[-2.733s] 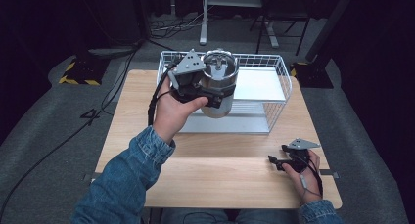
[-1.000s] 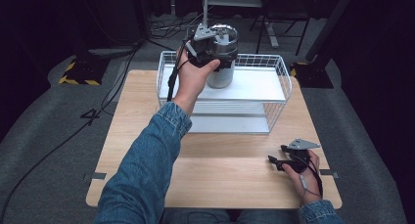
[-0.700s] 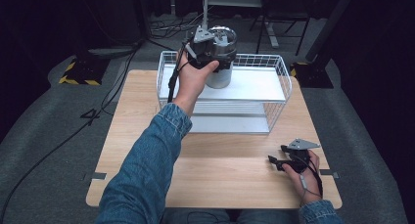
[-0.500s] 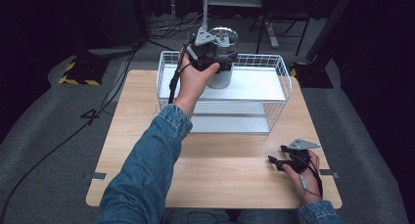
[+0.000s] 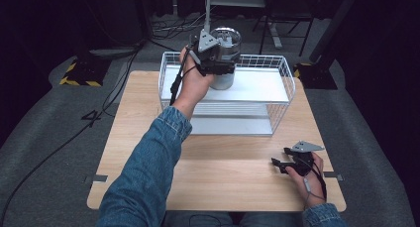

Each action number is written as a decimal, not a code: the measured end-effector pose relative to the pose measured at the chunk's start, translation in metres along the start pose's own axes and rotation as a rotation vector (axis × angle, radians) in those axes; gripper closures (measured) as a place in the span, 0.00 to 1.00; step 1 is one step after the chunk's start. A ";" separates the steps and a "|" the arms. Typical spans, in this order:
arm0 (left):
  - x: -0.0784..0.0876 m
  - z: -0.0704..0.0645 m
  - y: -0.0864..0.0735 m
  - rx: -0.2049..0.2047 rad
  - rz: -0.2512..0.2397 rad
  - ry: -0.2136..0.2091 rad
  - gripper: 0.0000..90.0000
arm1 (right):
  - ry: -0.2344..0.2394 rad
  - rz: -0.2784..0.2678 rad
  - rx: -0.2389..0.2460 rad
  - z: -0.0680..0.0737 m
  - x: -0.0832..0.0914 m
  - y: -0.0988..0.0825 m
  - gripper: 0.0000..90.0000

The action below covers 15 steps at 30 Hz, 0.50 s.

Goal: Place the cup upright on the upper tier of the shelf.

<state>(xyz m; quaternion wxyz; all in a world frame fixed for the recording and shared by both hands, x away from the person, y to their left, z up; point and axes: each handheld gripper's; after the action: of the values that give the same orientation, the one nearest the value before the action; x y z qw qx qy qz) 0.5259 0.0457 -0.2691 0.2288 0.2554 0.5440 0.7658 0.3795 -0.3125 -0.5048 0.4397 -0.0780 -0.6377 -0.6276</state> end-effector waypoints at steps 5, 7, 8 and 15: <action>0.003 -0.003 0.002 0.013 0.015 0.013 0.03 | 0.001 0.001 0.001 0.000 0.000 0.000 0.30; 0.004 -0.004 0.002 0.014 0.018 0.019 0.03 | 0.001 0.001 0.000 0.000 0.000 0.000 0.30; 0.004 -0.005 0.003 0.018 0.022 0.027 0.03 | 0.002 0.000 0.000 0.000 0.000 0.000 0.30; 0.011 -0.007 0.007 0.003 -0.036 0.070 0.00 | 0.009 0.000 0.000 0.000 0.000 0.000 0.31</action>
<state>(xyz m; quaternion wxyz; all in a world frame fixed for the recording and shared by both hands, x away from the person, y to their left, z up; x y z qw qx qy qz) 0.5126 0.0453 -0.2629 0.2228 0.2191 0.5572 0.7693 0.3796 -0.3127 -0.5048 0.4425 -0.0754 -0.6356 -0.6281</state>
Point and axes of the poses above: each handheld gripper's, and its own axes: x roughly backward along the jaws, y roughly out of its top, z roughly to its left, and after that the axes turned 14 degrees about -x, right-handed
